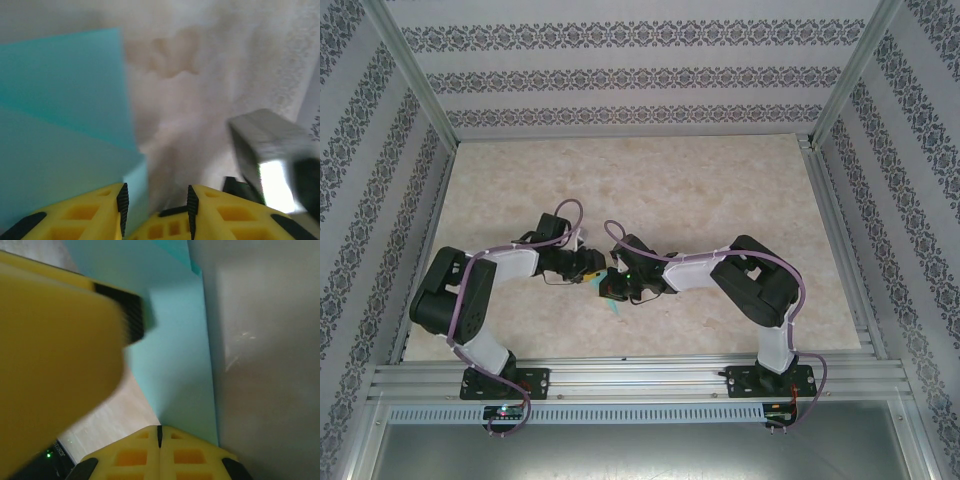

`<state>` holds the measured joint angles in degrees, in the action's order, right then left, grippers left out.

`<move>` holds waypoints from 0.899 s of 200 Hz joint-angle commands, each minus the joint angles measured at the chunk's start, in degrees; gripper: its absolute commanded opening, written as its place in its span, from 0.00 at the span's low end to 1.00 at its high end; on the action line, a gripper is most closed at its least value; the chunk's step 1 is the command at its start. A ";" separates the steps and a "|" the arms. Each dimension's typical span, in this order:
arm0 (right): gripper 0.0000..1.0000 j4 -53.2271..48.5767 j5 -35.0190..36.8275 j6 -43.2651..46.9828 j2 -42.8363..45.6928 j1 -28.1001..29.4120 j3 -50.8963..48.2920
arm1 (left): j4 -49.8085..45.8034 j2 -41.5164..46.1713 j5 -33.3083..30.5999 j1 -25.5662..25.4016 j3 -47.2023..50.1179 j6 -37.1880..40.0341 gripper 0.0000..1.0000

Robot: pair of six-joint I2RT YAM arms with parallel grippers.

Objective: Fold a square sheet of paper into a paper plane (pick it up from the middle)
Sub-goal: Fold the wing for the fifth time at the center of the table.

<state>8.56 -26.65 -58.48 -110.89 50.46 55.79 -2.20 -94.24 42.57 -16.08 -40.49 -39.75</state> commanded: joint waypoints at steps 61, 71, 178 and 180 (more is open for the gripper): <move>0.06 -5.99 0.68 2.10 1.79 -0.01 2.59 | 1.71 -4.90 -4.61 0.14 0.48 -0.97 0.39; 0.07 -6.17 0.81 2.02 0.95 -0.09 3.23 | 1.68 -4.82 -4.82 0.12 0.59 -1.12 0.39; 0.09 -1.25 -1.91 -1.08 2.40 0.33 -11.39 | -1.85 -8.51 -7.32 0.64 -1.89 -0.30 0.36; 0.09 -1.33 -1.80 -1.04 2.60 0.45 -11.58 | -1.85 -8.51 -7.32 0.66 -1.88 -0.32 0.36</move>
<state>15.00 -26.70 -58.76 -108.38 50.35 49.56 -2.09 -98.63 42.85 -16.05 -43.55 -40.77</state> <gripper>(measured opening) 0.085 0.355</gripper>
